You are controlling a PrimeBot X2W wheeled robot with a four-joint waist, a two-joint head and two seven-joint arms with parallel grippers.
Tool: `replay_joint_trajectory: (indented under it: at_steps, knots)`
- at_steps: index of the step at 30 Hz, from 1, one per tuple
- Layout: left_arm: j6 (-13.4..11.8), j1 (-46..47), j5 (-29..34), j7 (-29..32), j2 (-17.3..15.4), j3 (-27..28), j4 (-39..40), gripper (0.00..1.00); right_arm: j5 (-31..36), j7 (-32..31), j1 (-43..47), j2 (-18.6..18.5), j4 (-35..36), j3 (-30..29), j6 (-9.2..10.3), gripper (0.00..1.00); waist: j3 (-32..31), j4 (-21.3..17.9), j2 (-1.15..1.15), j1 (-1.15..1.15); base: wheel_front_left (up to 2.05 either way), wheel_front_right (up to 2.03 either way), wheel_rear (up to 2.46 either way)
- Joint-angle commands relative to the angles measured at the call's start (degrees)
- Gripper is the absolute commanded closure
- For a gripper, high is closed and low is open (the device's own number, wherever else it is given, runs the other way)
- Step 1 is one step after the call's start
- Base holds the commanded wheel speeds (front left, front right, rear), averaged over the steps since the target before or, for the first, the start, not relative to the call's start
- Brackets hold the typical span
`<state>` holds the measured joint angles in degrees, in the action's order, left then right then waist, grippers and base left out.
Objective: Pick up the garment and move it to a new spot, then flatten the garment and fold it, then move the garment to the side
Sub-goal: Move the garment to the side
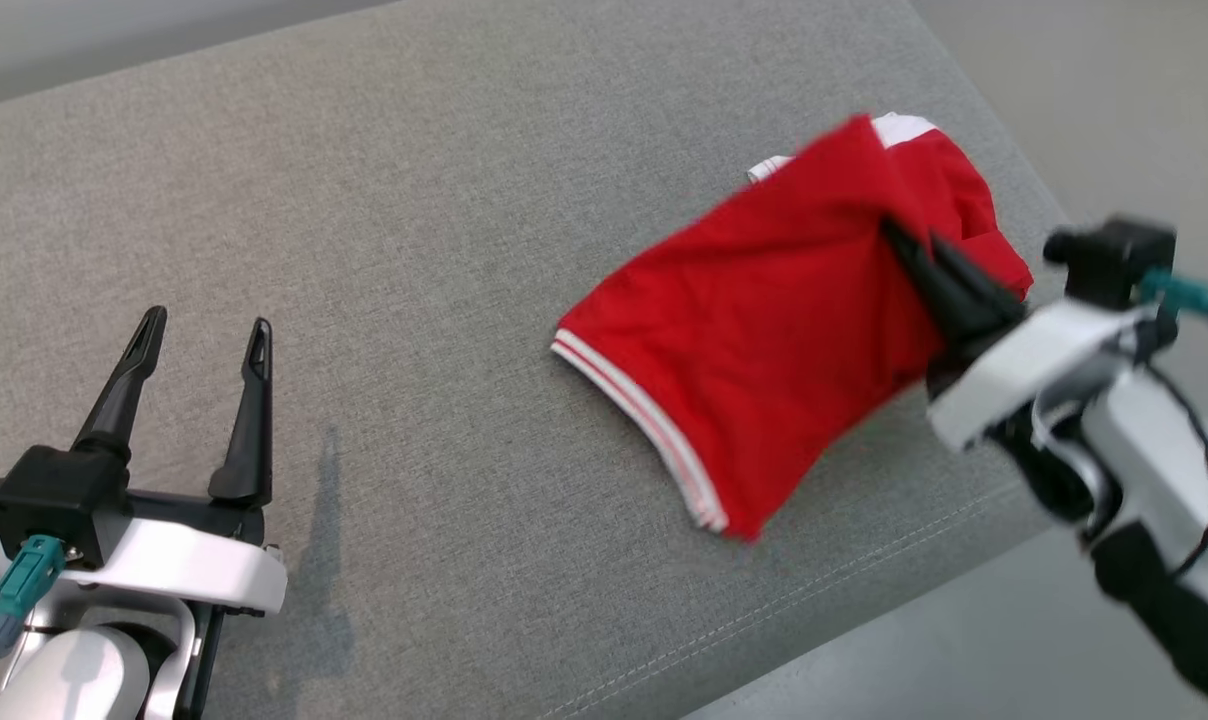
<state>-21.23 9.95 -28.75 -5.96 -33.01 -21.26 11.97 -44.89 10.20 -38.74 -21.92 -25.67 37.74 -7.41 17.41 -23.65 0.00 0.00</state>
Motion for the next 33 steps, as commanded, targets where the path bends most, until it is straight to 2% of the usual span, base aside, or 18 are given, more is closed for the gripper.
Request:
replay_joint_trajectory:
  at_steps: [1, 7, 13, 21, 22, 23, 28, 33]
  knots:
    - [0.1, 3.72, 0.54, 0.23, -1.54, 2.04, 1.69, 0.0, 0.35, -1.14, -4.44, -2.2, 0.47, 1.16, -0.08, 1.0, 0.96, 0.42, 0.0, 0.0, 0.0, 0.0, 0.0]
    - [1.49, 7.93, 1.38, 0.92, -1.03, 0.45, 1.66, 0.0, -2.07, -4.17, -15.68, -8.34, -4.32, 3.07, -0.08, 1.0, 3.94, 3.69, 0.0, 0.0, 0.0, 0.0, 0.0]
    - [2.34, 10.7, 1.74, 0.61, -0.39, -0.31, 0.87, 0.0, -6.8, -7.45, -19.97, -14.48, -10.26, 4.2, -0.08, 1.0, 7.39, 6.41, 0.0, 0.0, 0.0, 0.0, 0.0]
    - [3.64, 13.7, 2.46, 0.2, 0.6, -1.98, -0.06, 0.0, -8.31, -5.9, -19.92, -16.42, -22.12, 6.45, -0.08, 1.0, 10.38, 9.18, 0.0, 0.0, 0.0, 0.0, 0.0]
    - [3.82, 14.16, 2.61, 0.19, 0.72, -2.23, -0.21, 0.0, -8.06, -5.04, -20.02, -16.17, -24.73, 6.27, -0.08, 0.65, 10.65, 9.6, 0.0, 0.0, 0.0, 0.0, 0.0]
    - [3.9, 14.53, 2.73, 0.2, 0.75, -2.35, -0.33, 0.0, -7.97, -4.77, -20.02, -15.62, -27.4, 6.12, -0.08, 0.0, 10.87, 9.89, 0.0, 0.0, 0.0, 0.0, 0.0]
    - [3.89, 14.95, 2.79, 0.02, 0.47, -2.2, -0.56, 0.0, -6.87, -1.02, -20.52, -12.06, -37.52, 5.46, -0.08, 0.0, 11.1, 10.64, 0.0, 0.0, 0.0, 0.0, 0.0]
    - [3.63, 13.64, 2.02, -0.82, 0.54, -1.81, -1.16, 0.0, -7.39, 2.42, -19.73, -9.42, -40.7, 4.91, -0.08, 0.0, 9.3, 11.0, 0.0, 0.0, 0.0, 0.0, 0.0]
